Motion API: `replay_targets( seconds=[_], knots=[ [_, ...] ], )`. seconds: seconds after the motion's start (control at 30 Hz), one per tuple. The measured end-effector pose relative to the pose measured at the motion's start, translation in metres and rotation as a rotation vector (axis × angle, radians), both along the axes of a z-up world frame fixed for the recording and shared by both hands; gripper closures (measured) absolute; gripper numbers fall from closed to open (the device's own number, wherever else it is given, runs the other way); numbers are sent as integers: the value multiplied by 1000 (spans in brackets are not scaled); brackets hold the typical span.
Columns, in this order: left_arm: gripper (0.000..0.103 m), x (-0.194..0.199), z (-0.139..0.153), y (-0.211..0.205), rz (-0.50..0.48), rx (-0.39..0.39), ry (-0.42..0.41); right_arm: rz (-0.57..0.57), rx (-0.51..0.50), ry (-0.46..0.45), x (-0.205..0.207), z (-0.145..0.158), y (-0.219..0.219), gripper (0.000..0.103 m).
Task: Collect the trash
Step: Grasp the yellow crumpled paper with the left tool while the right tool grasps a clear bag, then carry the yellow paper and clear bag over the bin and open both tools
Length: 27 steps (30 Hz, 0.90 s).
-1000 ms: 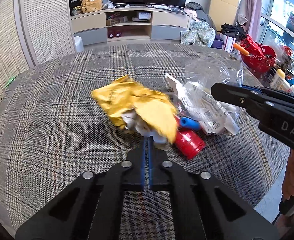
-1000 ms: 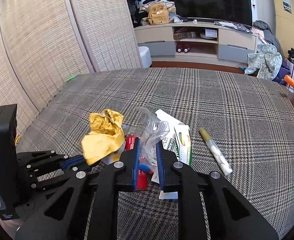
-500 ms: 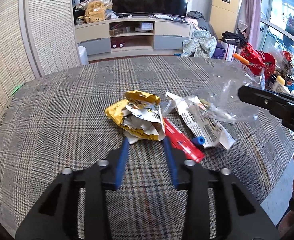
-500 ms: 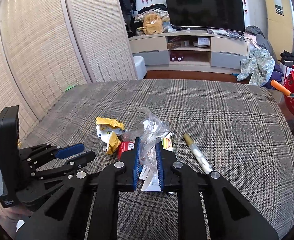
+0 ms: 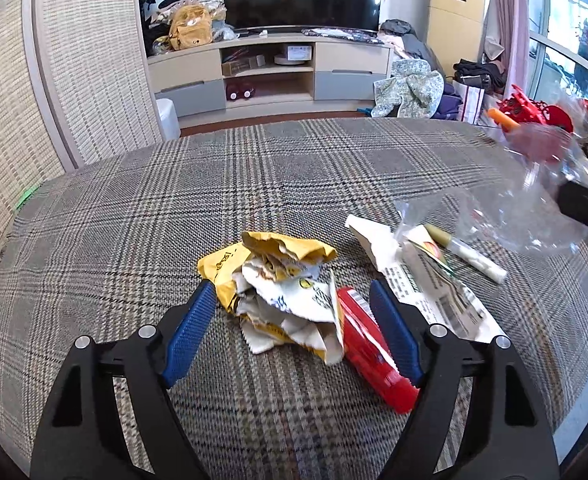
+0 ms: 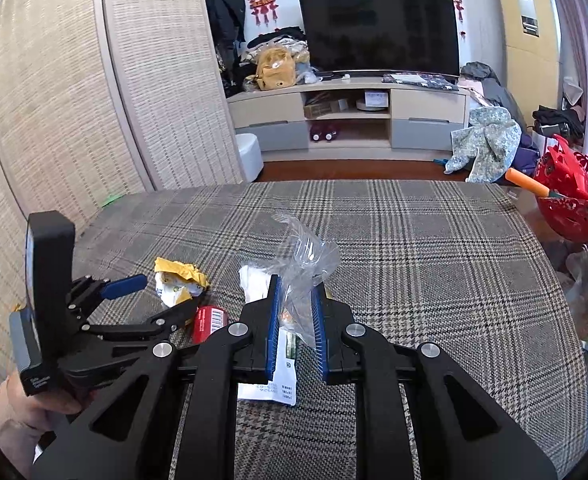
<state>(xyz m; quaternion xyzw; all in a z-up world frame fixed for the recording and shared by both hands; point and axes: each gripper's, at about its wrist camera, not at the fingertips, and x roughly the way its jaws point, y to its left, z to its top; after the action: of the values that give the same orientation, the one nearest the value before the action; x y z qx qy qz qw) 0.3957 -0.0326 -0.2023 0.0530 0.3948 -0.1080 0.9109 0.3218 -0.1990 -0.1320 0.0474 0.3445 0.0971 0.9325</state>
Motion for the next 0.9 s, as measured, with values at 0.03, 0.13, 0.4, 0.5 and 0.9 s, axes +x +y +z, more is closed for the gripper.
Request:
replay_targets(
  seconds=[0.03,0.13,0.4,0.5,0.9],
  knots=[
    [29,5,-4,0,3,-5,13,1,-3,5,0,-3,0,87],
    [48,13,-14,4,10,-16,53,1,-15,15,-1,-8,3,86],
    [64,-1,-11,20,-14,-34,59,17,-17,29,-7,-9,17,86],
    [71,-18,-1,26,-4,-26,40,5,-36,18,-16,0,21,87],
    [75,-134,68,23,0,-53,-37,4,-11,-7,-91,48,9,89]
  ],
)
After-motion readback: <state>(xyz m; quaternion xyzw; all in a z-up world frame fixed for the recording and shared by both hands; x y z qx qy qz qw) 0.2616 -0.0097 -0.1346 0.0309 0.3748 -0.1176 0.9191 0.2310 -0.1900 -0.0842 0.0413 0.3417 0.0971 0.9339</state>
